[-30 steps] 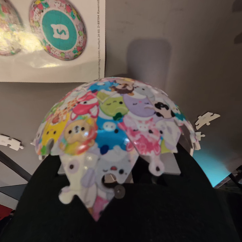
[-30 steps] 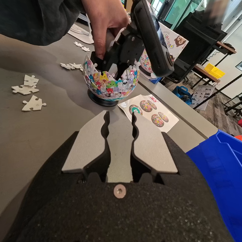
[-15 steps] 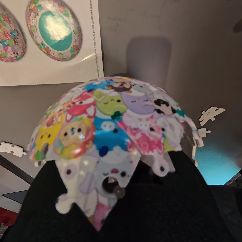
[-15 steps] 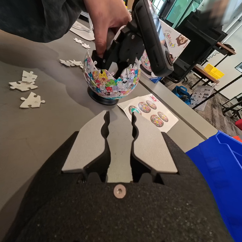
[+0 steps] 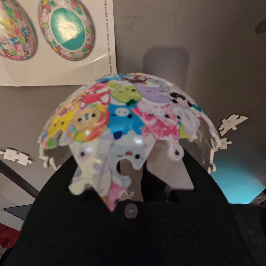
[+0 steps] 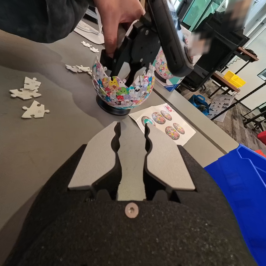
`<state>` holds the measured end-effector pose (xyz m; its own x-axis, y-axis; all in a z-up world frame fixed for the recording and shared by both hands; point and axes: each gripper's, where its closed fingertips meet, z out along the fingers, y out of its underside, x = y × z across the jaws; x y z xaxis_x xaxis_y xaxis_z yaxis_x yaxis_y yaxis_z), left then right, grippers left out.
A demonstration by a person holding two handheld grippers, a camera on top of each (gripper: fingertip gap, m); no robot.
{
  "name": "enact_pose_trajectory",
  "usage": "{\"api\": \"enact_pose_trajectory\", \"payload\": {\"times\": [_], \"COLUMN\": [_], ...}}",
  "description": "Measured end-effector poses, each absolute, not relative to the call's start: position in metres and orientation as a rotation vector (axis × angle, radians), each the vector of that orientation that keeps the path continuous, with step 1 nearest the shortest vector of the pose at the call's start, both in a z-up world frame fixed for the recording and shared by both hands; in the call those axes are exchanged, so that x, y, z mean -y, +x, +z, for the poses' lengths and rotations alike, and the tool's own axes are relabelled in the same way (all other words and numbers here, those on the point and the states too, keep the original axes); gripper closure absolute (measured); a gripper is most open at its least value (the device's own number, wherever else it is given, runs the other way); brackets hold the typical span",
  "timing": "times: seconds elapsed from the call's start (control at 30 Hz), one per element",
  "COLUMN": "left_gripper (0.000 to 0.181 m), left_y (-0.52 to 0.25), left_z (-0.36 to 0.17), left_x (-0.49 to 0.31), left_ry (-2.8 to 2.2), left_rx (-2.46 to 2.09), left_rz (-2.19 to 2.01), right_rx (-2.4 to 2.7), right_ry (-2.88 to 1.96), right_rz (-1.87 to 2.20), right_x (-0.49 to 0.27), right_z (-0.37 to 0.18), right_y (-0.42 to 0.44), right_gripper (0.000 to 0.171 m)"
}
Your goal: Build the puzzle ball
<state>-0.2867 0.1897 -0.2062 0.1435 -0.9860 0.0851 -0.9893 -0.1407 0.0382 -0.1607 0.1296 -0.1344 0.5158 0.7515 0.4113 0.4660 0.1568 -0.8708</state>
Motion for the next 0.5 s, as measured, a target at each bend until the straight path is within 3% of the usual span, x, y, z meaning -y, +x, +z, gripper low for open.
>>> {"api": "enact_pose_trajectory", "payload": {"times": [0.07,0.13,0.2,0.5], "left_gripper": [0.090,0.076,0.097,0.092], "left_y": [-0.2862,-0.2879,-0.2894,-0.2897], "left_z": [-0.2066,-0.2097,-0.2127,-0.2140], "left_x": [-0.1928,-0.1945,-0.1932,-0.1952], "left_ry": [2.311,2.290,2.264,2.245], "left_rx": [2.018,2.047,2.063,2.118], "left_rz": [0.042,0.000,-0.021,-0.058], "right_rx": [1.110,1.113,1.115,1.128], "right_ry": [-1.485,-1.484,-1.483,-1.480], "right_rz": [0.281,0.279,0.275,0.262], "right_x": [-0.1296,-0.1294,-0.1294,-0.1287], "right_z": [-0.1346,-0.1348,-0.1350,-0.1364], "right_y": [-0.1607,-0.1609,-0.1608,-0.1617], "right_gripper": [0.140,0.140,0.140,0.140]}}
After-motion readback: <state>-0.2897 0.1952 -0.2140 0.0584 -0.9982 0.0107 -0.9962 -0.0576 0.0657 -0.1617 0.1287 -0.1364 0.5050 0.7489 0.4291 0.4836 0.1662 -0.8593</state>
